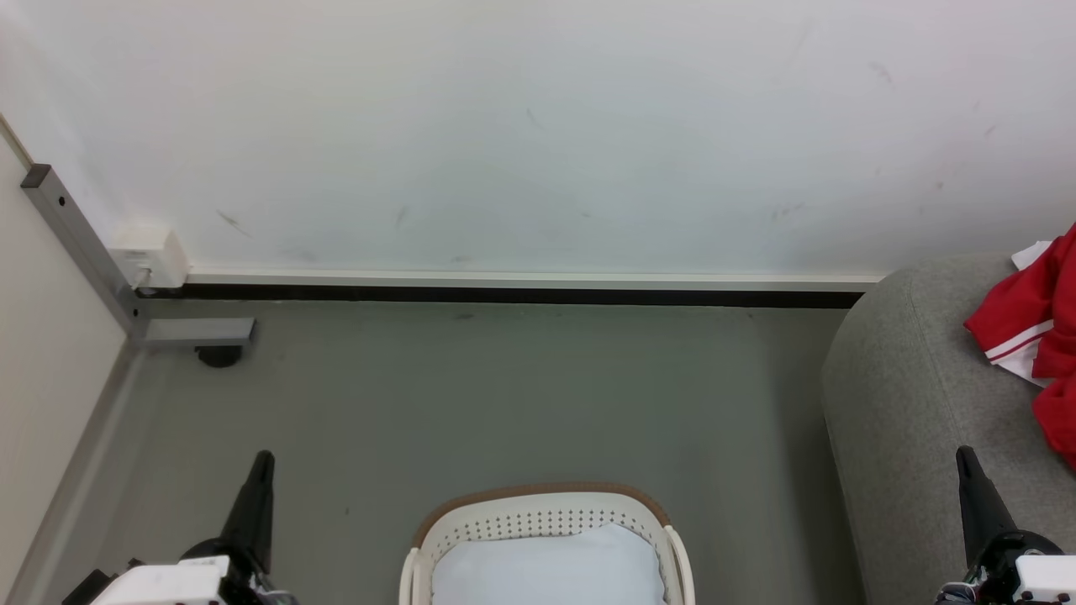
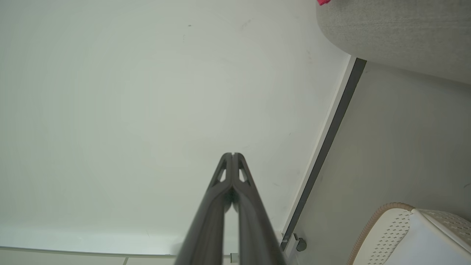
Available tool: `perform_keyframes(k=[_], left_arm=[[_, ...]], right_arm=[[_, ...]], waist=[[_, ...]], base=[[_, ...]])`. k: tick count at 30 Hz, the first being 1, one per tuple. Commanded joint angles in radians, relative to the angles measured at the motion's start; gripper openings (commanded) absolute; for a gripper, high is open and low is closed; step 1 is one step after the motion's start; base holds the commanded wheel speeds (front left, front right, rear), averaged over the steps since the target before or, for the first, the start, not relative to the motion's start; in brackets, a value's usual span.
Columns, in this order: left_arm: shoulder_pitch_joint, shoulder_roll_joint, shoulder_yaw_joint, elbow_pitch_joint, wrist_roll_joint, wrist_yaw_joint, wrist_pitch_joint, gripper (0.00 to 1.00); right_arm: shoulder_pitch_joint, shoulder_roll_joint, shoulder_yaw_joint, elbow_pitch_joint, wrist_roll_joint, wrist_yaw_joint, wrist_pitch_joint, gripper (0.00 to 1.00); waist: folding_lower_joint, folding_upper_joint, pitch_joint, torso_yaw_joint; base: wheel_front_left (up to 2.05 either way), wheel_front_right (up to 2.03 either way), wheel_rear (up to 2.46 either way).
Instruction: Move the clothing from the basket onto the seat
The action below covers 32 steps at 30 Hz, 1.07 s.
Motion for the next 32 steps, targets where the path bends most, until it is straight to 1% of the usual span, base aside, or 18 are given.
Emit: perform_keyframes(k=[1, 32], left_arm=[[-0.009, 0.002, 0.002, -0.003, -0.013, -0.006, 0.003, 0.00], [-0.009, 0.002, 0.002, -0.003, -0.014, -0.006, 0.003, 0.00]], right_arm=[[-0.013, 0.000, -0.004, 0.003, -0.007, -0.002, 0.002, 0.00], [-0.014, 0.000, -0.005, 0.003, -0.008, -0.002, 0.004, 0.00]], waist=[[0.0000, -0.0001, 0.000, 0.000], [0.0000, -0.0001, 0.000, 0.000]], base=[[0.00, 0.00, 0.00], [0.00, 0.00, 0.00]])
